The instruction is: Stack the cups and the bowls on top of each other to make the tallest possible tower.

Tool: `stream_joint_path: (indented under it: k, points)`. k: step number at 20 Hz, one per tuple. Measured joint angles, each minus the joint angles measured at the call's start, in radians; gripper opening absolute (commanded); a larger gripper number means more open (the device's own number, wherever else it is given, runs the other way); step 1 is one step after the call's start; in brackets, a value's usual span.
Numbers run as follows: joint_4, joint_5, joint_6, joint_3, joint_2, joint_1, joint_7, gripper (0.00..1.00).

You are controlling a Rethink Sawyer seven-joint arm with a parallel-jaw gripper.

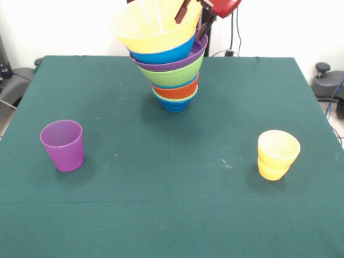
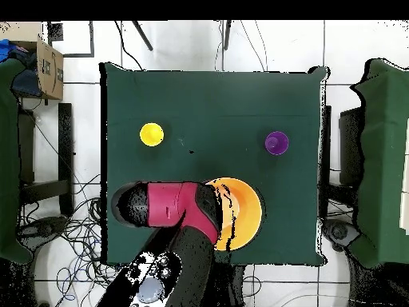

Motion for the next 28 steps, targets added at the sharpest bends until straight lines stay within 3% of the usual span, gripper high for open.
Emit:
stream_joint_path:
  k: [18, 28]
  points:
    - [0.0, 0.0, 0.0, -0.002, -0.003, 0.005, 0.0, 1.0]
    - [0.002, 0.0, 0.0, 0.014, -0.063, -0.039, 0.0, 1.0]
